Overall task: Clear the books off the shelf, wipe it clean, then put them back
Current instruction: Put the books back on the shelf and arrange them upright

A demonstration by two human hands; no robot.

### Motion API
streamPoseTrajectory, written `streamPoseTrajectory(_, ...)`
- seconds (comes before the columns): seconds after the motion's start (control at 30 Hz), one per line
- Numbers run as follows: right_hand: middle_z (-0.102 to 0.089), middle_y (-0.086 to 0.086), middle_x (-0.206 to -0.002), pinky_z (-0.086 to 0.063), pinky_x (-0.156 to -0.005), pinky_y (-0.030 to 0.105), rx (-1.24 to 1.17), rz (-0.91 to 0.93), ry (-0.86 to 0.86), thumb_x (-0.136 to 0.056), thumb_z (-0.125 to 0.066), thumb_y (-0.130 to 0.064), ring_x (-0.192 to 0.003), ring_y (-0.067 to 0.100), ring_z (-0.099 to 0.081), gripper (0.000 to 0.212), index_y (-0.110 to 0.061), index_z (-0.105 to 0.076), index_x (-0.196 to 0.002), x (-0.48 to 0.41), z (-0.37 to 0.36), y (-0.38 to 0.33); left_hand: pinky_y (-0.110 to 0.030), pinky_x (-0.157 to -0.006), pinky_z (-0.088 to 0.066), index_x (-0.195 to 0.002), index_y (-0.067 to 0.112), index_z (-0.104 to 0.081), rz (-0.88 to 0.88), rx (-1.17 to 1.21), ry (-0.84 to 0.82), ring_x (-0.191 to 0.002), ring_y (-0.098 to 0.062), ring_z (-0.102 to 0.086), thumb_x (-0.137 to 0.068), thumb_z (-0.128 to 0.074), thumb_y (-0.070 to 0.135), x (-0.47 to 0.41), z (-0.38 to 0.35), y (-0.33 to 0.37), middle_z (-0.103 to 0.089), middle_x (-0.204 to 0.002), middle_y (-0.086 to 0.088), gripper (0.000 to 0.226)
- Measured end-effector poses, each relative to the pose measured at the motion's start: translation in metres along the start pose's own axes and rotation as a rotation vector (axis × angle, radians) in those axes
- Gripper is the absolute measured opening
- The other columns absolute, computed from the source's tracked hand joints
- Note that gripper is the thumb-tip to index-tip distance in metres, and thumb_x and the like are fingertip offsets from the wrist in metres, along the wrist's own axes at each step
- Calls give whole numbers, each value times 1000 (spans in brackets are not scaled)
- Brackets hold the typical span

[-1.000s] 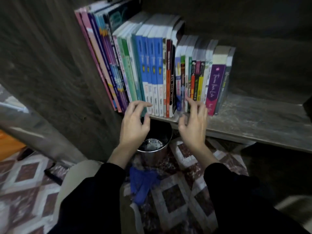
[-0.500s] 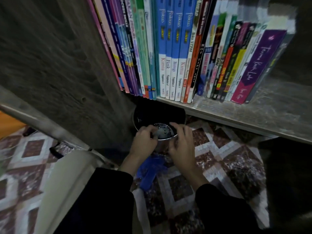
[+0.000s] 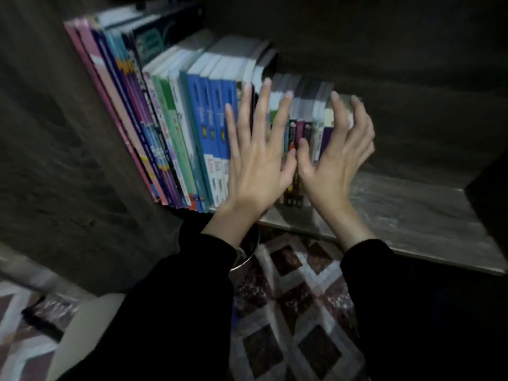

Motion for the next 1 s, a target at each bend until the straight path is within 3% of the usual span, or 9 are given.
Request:
streamPoseTrajectory(0.13,-16,17,-157,-10,-111,55,65,-48,-329,-84,-61,-53,-144,33,-12,90,-25,-9,-152,-32,-3,13,-59,-110,12,-151,13,-19,47,-281,-163,-144,-43,2,-86,-51,43,-24,2,8,-4,-158,-21,79)
streamPoseTrajectory(0.23,-16,21,-156,-15,-113,53,36,-20,-501,-81,-58,-64,-144,32,-14,104,-26,8,-151,-33,-5,17,-62,-107,15,-151,19,-17,15,-368,-273,-141,-45,16,-87,-52,45,-26,0,7,4,-158,-20,77)
streamPoseTrajectory(0.4,-19,19,-155,-20,-115,46,157,59,-545,-78,-62,-64,-143,31,-19,111,-29,18,-147,-28,-7,24,-62,-99,24,-150,25,-15,-24,-407,-385,-129,-39,36,-83,-59,53,-25,-4,-3,-22,-153,-15,84)
streamPoseTrajectory(0.63,-32,18,-145,-24,-115,45,173,103,-553,-76,-64,-62,-138,31,-27,111,-24,8,-151,-29,-10,27,-63,-97,26,-148,24,-18,24,-434,-402,-139,-46,22,-84,-64,41,-29,-6,5,-30,-145,-22,81)
streamPoseTrajectory(0.73,-26,20,-148,-22,-115,49,93,87,-583,-80,-66,-52,-140,32,-20,103,-26,3,-152,-30,-5,27,-60,-109,16,-146,14,-27,19,-340,-318,-142,-43,17,-84,-59,29,-25,4,21,-17,-154,-24,71)
streamPoseTrajectory(0.83,-14,22,-153,-16,-116,53,-6,-5,-537,-79,-58,-52,-144,37,-10,94,-27,-4,-152,-28,2,31,-47,-119,-2,-150,8,-15,-32,-51,-314,-145,-33,14,-87,-53,12,-24,5,38,4,-158,-21,74)
streamPoseTrajectory(0.93,-4,17,-158,-9,-117,52,-1,-149,-553,-78,-66,-54,-146,33,-2,104,-28,2,-152,-26,4,41,-41,-118,-7,-151,7,2,228,28,-507,-145,-35,12,-90,-58,23,-34,-3,36,16,-155,-23,87)
streamPoseTrajectory(1.0,-5,11,-160,-9,-117,53,-20,-201,-571,-77,-70,-52,-147,30,-3,106,-24,-1,-153,-25,3,50,-41,-118,-8,-150,4,0,270,-127,-564,-144,-38,0,-89,-59,38,-40,-10,36,2,-155,-29,92)
Point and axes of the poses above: each hand's wrist, its own x-axis away from the middle knuckle, its own z-axis out of the back of the hand, y = z × x, the point moved 3 cm from there along -x, towards the middle knuckle
